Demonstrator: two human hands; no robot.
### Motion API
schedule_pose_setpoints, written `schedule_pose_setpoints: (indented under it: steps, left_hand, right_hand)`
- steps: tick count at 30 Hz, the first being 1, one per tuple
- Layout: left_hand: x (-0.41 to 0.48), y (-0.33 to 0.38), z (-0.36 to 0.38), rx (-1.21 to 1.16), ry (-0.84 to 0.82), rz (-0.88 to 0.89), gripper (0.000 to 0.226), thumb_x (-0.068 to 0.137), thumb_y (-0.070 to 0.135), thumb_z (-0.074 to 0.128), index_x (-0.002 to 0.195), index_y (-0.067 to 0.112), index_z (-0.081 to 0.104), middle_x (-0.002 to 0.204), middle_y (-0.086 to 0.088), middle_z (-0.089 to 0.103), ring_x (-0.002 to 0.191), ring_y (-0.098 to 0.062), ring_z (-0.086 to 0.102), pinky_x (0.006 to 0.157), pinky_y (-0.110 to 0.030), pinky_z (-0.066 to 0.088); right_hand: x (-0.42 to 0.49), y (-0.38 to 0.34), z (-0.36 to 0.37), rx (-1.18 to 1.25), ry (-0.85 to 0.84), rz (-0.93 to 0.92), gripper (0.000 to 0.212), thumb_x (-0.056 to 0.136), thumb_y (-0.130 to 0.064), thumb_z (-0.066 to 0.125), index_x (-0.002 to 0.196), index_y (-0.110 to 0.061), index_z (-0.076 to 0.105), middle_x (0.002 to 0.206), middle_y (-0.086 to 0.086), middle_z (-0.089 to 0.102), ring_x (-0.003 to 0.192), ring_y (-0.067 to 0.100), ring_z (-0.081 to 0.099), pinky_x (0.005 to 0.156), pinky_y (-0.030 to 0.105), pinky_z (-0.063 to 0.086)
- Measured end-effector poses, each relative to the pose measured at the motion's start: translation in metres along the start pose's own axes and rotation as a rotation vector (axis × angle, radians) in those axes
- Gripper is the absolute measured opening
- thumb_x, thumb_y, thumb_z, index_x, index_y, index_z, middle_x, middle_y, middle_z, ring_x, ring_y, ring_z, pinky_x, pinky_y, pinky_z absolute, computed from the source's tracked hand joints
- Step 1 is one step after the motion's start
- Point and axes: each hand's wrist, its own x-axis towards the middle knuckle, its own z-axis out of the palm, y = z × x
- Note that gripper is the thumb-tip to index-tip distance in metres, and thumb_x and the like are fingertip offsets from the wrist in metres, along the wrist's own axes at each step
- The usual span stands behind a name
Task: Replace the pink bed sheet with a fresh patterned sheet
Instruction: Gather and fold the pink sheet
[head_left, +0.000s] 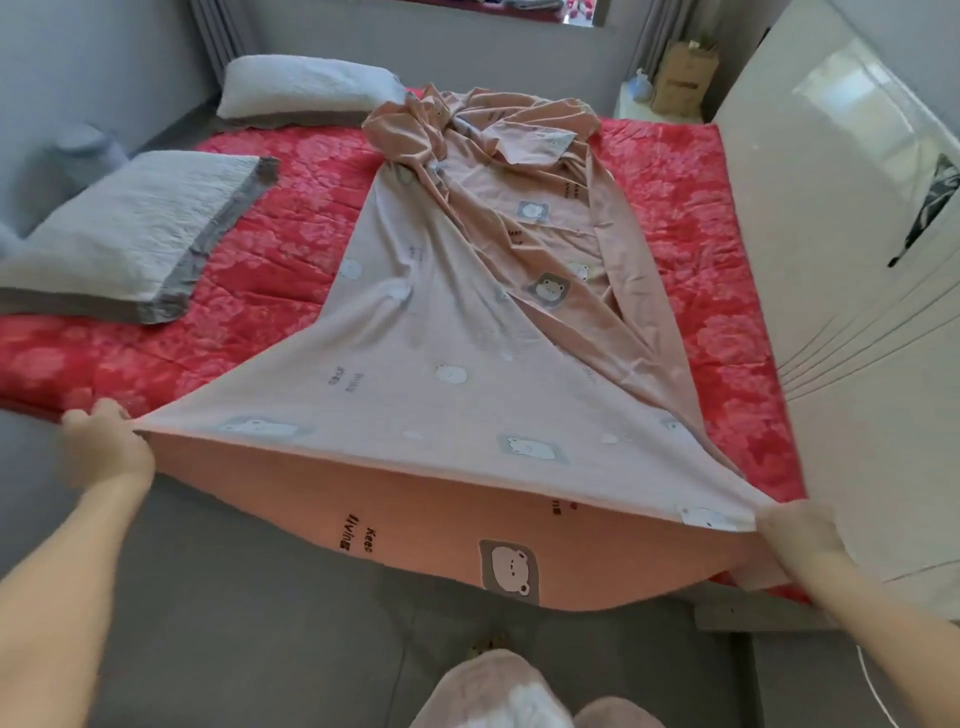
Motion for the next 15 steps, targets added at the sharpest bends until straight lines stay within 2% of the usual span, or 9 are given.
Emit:
schedule_pose_setpoints:
  steps: [1,3,5,7,9,12,15]
  left_hand:
    - [-0.004,0.006,-0.010,-0.035,0.061,0.022,0.016,0.083,-0.006,0.045,0.096,-0.003,0.055,0.108,-0.035,0.047,0.094,-0.049,0.049,0.087,-0.053,0.043]
    - [-0.015,0.018,-0.023,-0.186,0.072,-0.029,0.023,0.088,-0.001,0.042,0.107,0.001,0.055,0.117,-0.031,0.051,0.105,-0.044,0.050,0.093,-0.045,0.039]
    - [-0.032,0.040,-0.029,-0.311,0.037,-0.055,0.025,0.090,-0.002,0.036,0.108,0.005,0.053,0.118,-0.028,0.055,0.108,-0.040,0.052,0.091,-0.040,0.038]
    - [-0.043,0.039,-0.041,-0.336,0.010,-0.046,0.029,0.087,-0.006,0.034,0.106,0.004,0.053,0.115,-0.027,0.057,0.106,-0.038,0.053,0.085,-0.037,0.039]
    - [-0.049,0.026,-0.051,-0.283,-0.028,0.044,0.033,0.083,-0.011,0.033,0.105,-0.001,0.055,0.110,-0.026,0.058,0.099,-0.037,0.053,0.077,-0.031,0.036]
    - [-0.050,0.004,-0.065,-0.064,-0.202,0.194,0.037,0.078,-0.013,0.034,0.095,0.008,0.060,0.100,-0.024,0.061,0.084,-0.033,0.054,0.069,-0.031,0.038]
    - [-0.057,-0.010,-0.069,0.174,-0.290,0.329,0.034,0.079,-0.011,0.045,0.094,0.009,0.068,0.098,-0.024,0.065,0.090,-0.039,0.058,0.076,-0.039,0.045]
  right_hand:
    - [-0.007,-0.013,0.010,-0.055,-0.047,-0.038,0.020,0.073,-0.005,0.071,0.091,-0.014,0.072,0.085,0.005,0.072,0.084,0.027,0.068,0.081,0.043,0.053]
    - [-0.022,-0.034,0.026,-0.124,-0.136,-0.078,0.024,0.087,-0.018,0.055,0.107,-0.030,0.064,0.103,-0.007,0.068,0.103,0.013,0.061,0.095,0.038,0.044]
    - [-0.032,-0.042,0.040,-0.073,-0.194,-0.113,0.025,0.090,-0.021,0.050,0.106,-0.037,0.061,0.105,-0.013,0.065,0.104,0.008,0.058,0.094,0.037,0.039]
    - [-0.037,-0.057,0.040,-0.033,-0.240,-0.110,0.023,0.089,-0.019,0.051,0.100,-0.038,0.059,0.102,-0.014,0.065,0.102,0.007,0.058,0.086,0.035,0.037]
    - [-0.035,-0.067,0.046,-0.040,-0.271,-0.147,0.028,0.088,-0.017,0.052,0.106,-0.036,0.061,0.102,-0.012,0.065,0.100,0.009,0.059,0.084,0.035,0.036]
    - [-0.037,-0.078,0.053,-0.073,-0.242,-0.194,0.032,0.089,-0.014,0.052,0.112,-0.034,0.061,0.103,-0.010,0.066,0.098,0.012,0.060,0.086,0.035,0.038]
    - [-0.038,-0.083,0.062,-0.102,-0.223,-0.218,0.033,0.088,-0.008,0.052,0.113,-0.028,0.063,0.105,-0.007,0.066,0.100,0.017,0.061,0.088,0.036,0.042]
